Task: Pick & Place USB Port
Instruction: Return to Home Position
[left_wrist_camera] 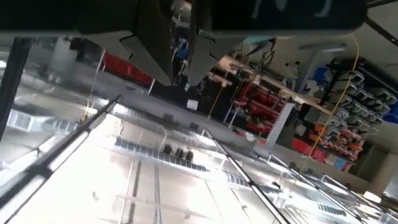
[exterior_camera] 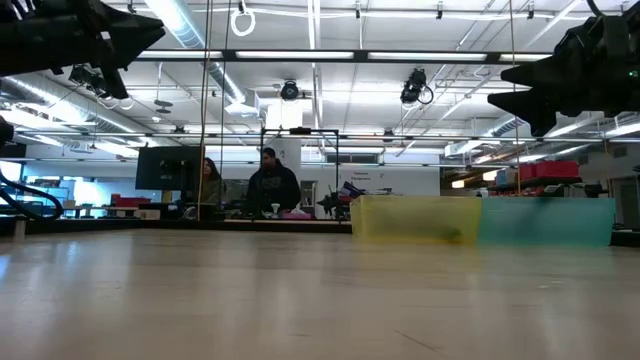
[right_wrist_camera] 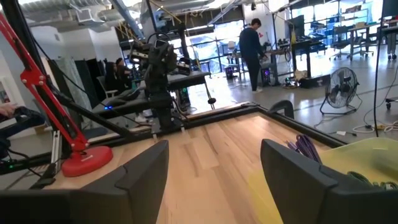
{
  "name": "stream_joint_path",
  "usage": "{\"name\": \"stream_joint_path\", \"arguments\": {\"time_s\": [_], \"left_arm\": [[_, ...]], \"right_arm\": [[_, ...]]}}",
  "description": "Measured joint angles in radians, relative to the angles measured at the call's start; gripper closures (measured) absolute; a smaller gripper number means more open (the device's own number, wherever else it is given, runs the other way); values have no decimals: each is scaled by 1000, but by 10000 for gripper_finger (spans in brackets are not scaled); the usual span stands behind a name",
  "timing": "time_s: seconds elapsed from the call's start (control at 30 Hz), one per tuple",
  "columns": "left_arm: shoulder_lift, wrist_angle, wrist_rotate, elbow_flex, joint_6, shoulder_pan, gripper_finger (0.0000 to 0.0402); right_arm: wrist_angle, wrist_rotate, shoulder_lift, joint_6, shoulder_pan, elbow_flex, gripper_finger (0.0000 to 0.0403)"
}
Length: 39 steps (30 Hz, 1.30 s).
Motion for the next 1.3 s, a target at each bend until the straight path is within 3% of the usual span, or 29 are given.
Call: {"name": "stream_joint_path", "arguments": {"time_s": [0.27, 0.57, 0.8, 1.1, 1.3], "left_arm": [[0, -167, 125, 0, 125, 0, 346], [1, -438, 123, 0, 185, 0, 346], [-1, -447, 111, 0, 167, 19, 346], [5, -436, 106, 0, -36, 43, 346], [5, -435, 106, 0, -35, 43, 346]], "right_arm": [[0, 0, 0, 0, 0, 0, 146], [0, 0, 0, 0, 0, 0, 146], [0, 0, 0, 0, 0, 0, 146], [0, 0, 0, 0, 0, 0, 146], [0, 0, 0, 0, 0, 0, 146]]}}
